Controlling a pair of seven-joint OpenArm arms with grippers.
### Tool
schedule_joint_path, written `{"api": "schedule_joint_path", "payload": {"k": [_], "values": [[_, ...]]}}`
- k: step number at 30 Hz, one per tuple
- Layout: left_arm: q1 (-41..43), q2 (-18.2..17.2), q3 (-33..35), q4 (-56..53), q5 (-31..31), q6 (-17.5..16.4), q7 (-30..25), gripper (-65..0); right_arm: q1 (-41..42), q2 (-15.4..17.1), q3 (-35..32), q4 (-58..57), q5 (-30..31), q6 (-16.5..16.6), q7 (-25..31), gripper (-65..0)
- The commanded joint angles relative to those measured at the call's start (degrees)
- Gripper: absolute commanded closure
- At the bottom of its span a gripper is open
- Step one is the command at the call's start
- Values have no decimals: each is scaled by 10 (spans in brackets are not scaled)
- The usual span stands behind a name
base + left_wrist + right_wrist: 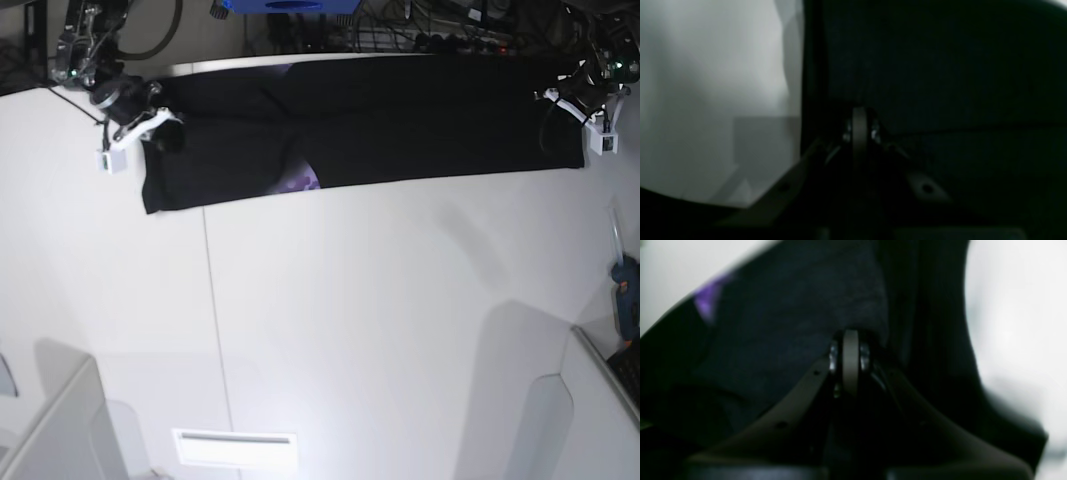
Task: Fold the T-shirt properly
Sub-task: 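Grasp both ends of the folded strip with both grippers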
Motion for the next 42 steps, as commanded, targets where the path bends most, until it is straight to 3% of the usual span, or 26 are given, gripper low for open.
{"api": "schedule_joint_path", "payload": {"k": [1, 9, 14, 18, 25, 27, 31, 34, 35, 39, 41, 42], "values": [[-11, -7, 5, -4, 18, 1, -2, 0, 10, 9, 6, -5, -5, 0, 11, 0], [-103, 11, 65, -49, 94, 5, -1, 0, 78, -5, 8, -56, -93, 0, 12, 0], [-171, 28, 74, -64, 144, 5, 2, 0, 125, -19, 49, -81, -128, 0, 10, 0], [-202, 28, 74, -54, 160, 3, 5, 0, 133, -19, 56, -60, -127, 1, 6, 0], [-207, 28, 69, 51, 158, 0, 70, 0, 109, -32, 54, 67, -106, 5, -16, 0], [-200, 28, 50, 84, 158, -15, 83, 0, 97, -33, 53, 108, -84, 5, -25, 0], [-196, 28, -20, 115, 104, -81, 111, 0, 81, -32, 53, 180, -41, 5, -50, 0], [-185, 27, -69, 113, 64, -95, 113, 0, 76, -32, 53, 208, -17, 5, -69, 0], [-178, 27, -78, 110, 54, -95, 112, -46, 75, -32, 53, 210, -12, 5, -73, 0], [-170, 11, -85, 65, 6, -95, 111, -403, 74, -34, 43, 209, -9, 5, -75, 0], [-170, 10, -86, 25, -17, -95, 105, -535, 74, -31, 28, 210, -9, 5, -74, 0], [-170, 7, -85, 9, -23, -95, 95, -569, 73, -31, 23, 210, -10, 5, -73, 0]]}}
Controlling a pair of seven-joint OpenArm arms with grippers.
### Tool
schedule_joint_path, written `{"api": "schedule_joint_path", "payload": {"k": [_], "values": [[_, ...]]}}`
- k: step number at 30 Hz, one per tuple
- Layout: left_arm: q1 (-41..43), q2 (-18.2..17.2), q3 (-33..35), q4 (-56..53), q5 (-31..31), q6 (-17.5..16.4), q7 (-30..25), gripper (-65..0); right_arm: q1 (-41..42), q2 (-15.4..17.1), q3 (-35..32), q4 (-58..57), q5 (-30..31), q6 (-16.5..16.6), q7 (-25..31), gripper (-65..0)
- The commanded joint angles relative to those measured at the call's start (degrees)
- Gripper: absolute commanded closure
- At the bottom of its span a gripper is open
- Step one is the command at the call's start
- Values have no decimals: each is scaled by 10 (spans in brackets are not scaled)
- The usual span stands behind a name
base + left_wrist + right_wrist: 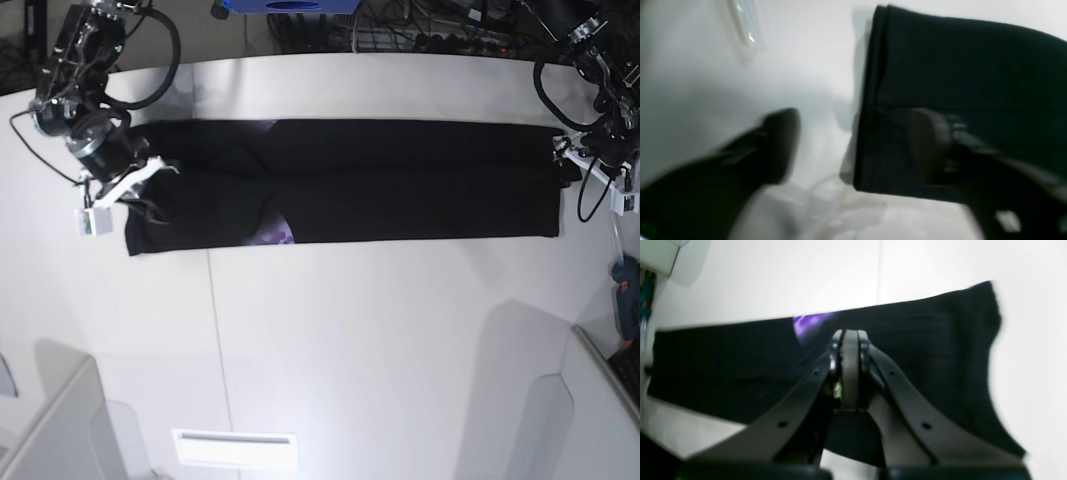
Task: Fold the T-shirt properly
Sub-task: 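Grasp both ends of the folded strip with both grippers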
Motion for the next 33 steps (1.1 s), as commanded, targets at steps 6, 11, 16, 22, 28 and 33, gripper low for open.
{"api": "schedule_joint_path", "payload": {"k": [6, 11, 16, 22, 28, 33], "values": [[-2, -17, 34, -82, -12, -3, -65, -586, 3, 4, -17, 10, 9, 3, 16, 0], [-7, -16, 65, -126, -12, -2, -94, -584, 3, 3, -18, 10, 9, 3, 16, 0], [-8, -15, 79, -157, -12, -2, -97, -433, 3, 3, -20, 10, 9, 3, 15, 0], [-10, -16, 79, -181, -13, -2, -97, 0, 3, 3, -20, 10, 9, 3, 14, 0], [-20, -31, 77, -176, -16, -3, -98, 0, 3, 3, -20, 6, 9, 3, 14, 0], [-19, -47, 73, -127, -16, -3, -98, 0, 2, 5, -20, 6, 9, 3, 14, 0]]}}
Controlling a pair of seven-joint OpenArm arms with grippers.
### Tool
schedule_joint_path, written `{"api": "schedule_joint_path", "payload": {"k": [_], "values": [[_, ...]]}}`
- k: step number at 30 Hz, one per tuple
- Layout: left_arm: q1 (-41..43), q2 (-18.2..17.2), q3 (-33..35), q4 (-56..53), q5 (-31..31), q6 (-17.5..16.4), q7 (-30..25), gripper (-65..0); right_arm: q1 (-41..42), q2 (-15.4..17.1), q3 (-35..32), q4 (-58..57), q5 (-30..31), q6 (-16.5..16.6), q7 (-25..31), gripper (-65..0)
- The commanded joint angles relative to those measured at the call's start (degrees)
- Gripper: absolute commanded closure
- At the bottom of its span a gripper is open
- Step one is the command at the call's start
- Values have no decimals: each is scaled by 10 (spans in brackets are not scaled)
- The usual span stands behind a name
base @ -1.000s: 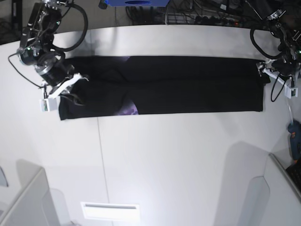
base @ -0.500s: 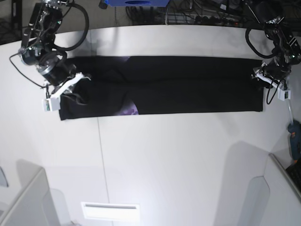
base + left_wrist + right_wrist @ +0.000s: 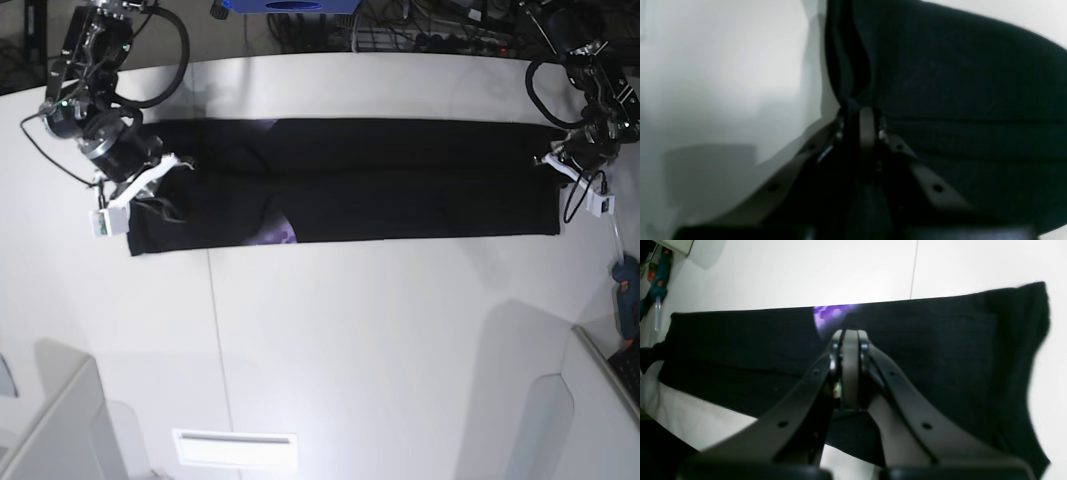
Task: Fold the T-shirt properly
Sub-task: 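Grasp both ends of the folded strip with both grippers, then release the strip end and move the left gripper inward along the strip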
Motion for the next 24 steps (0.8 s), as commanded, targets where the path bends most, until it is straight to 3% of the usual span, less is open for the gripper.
{"api": "schedule_joint_path", "payload": {"k": [1, 5, 9, 17, 24], "values": [[-2, -13, -5, 30, -1, 3, -9, 0, 4, 5, 2, 8, 9, 3, 12, 0], [32, -8, 1, 146, 2, 4, -4, 0, 4, 2, 2, 8, 9, 3, 12, 0], [70, 30, 3, 255, 3, 5, -1, 0, 4, 2, 2, 8, 9, 3, 12, 0], [121, 86, 95, 327, 2, 7, -1, 0, 6, 2, 2, 8, 9, 3, 12, 0], [116, 136, 210, 326, 0, 70, -3, 0, 6, 2, 2, 7, 9, 3, 12, 0]]}}
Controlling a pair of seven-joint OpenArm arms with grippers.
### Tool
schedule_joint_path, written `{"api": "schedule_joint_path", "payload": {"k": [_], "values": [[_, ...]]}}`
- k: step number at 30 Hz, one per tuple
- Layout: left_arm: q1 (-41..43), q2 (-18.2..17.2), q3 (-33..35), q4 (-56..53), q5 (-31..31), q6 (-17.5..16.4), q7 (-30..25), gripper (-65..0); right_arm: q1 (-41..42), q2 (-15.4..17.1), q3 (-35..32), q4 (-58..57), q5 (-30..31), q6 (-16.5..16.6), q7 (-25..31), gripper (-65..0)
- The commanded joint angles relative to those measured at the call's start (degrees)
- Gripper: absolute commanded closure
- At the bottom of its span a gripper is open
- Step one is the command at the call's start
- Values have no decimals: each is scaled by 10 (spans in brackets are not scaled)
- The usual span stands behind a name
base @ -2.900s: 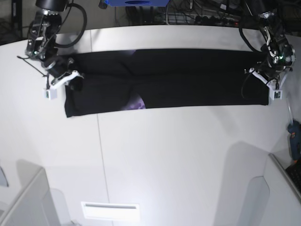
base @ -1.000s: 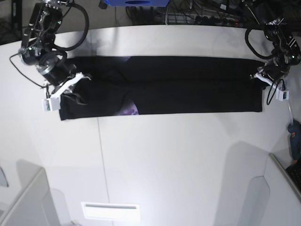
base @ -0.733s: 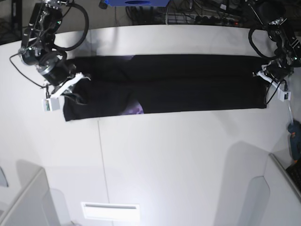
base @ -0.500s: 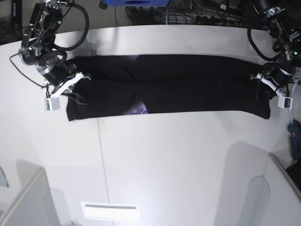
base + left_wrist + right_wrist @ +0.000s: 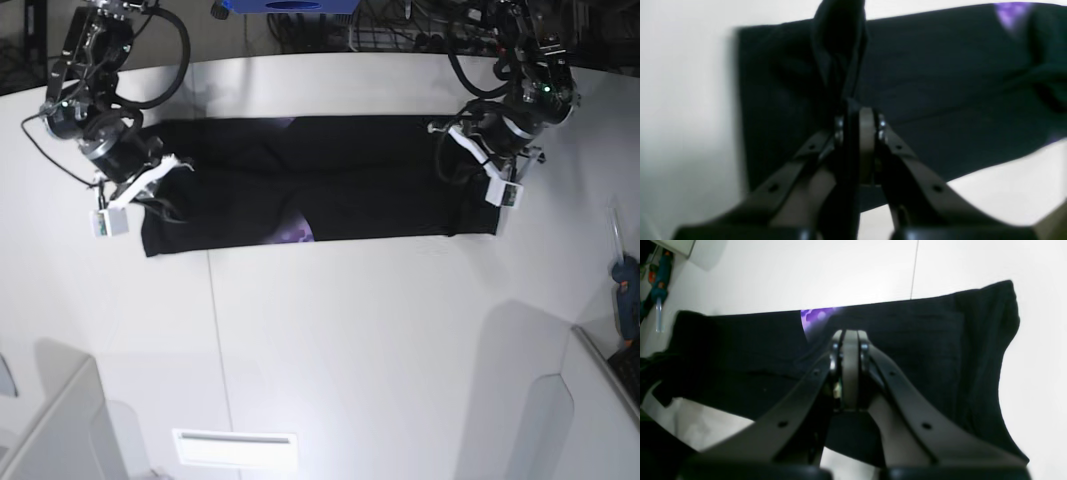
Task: Fold the T-shirt properly
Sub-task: 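Release the strip end and move the left gripper inward along the strip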
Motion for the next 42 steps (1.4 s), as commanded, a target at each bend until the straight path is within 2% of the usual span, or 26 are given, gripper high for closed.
{"api": "schedule_joint_path", "payload": {"k": [1, 5, 18, 27, 42], "values": [[-6, 5, 14, 9, -10, 6, -13, 0, 5, 4, 2, 8, 9, 3, 13, 0], [-21, 26, 59, 7, -8, 31, -12, 0, 4, 4, 2, 8, 9, 3, 13, 0], [-57, 26, 153, -16, -12, 88, -15, 0, 3, 4, 2, 8, 9, 2, 13, 0], [-67, 47, 158, -54, -12, 89, -11, 0, 3, 4, 2, 8, 9, 1, 13, 0], [-68, 48, 159, -56, -12, 89, -11, 0, 3, 4, 2, 8, 9, 0, 13, 0]]}}
